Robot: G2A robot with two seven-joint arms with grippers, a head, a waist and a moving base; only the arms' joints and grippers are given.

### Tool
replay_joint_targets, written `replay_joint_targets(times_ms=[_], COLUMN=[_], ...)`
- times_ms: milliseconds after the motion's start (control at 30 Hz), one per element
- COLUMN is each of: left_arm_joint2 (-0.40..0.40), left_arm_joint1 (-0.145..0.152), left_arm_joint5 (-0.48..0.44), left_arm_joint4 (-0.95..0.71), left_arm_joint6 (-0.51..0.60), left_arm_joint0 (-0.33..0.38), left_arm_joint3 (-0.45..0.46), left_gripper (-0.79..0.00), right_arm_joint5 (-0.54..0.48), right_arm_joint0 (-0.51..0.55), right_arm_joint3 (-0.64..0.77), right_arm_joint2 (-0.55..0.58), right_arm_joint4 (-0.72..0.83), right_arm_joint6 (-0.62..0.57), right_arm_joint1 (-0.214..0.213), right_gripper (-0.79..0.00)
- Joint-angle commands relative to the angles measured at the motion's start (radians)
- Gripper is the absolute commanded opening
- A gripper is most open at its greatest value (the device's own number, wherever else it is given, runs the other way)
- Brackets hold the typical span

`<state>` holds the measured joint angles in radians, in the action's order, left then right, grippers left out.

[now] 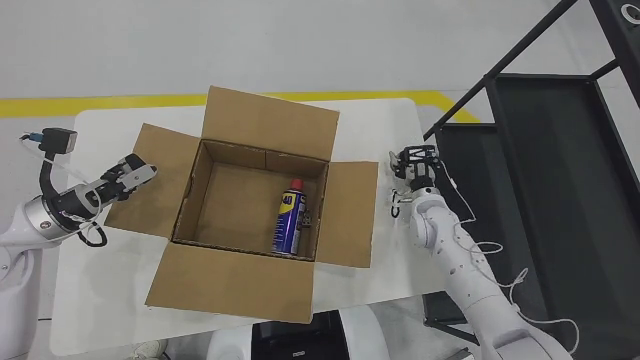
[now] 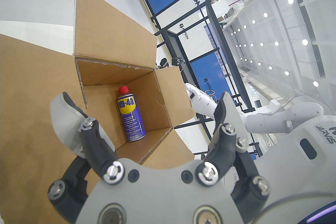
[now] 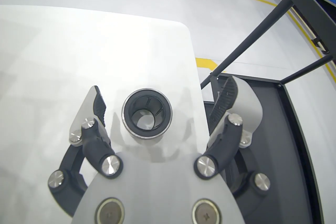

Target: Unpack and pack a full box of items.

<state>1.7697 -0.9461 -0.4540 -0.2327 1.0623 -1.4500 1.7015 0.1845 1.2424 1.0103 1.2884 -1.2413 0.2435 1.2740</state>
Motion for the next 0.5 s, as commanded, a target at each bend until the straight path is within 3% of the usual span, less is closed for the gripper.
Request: replay_joint_targets(times_ms=[0, 167, 467], left_arm_joint2=[0.0, 0.0, 0.0], left_arm_joint1=[0.0, 0.0, 0.0], left_arm_joint5=[0.0, 0.0, 0.0], left_arm_joint4=[0.0, 0.0, 0.0], left_arm_joint6=[0.0, 0.0, 0.0], left_arm_joint0=[0.0, 0.0, 0.0], left_arm_joint3=[0.0, 0.0, 0.0], left_gripper=[0.0, 0.0, 0.0], right_arm_joint5=[0.007, 0.041, -0.003], right_arm_joint0=[-0.026, -0.082, -0.156], right_arm_joint3=[-0.047, -0.143, -0.28], right_arm_joint2=[-0.008, -0.014, -0.053], right_arm_joint4=[0.009, 0.039, 0.042], right_arm_joint6=[0.018, 0.05, 0.032], right_arm_joint1=[0.006, 0.021, 0.043], right_gripper=[0.0, 0.0, 0.0])
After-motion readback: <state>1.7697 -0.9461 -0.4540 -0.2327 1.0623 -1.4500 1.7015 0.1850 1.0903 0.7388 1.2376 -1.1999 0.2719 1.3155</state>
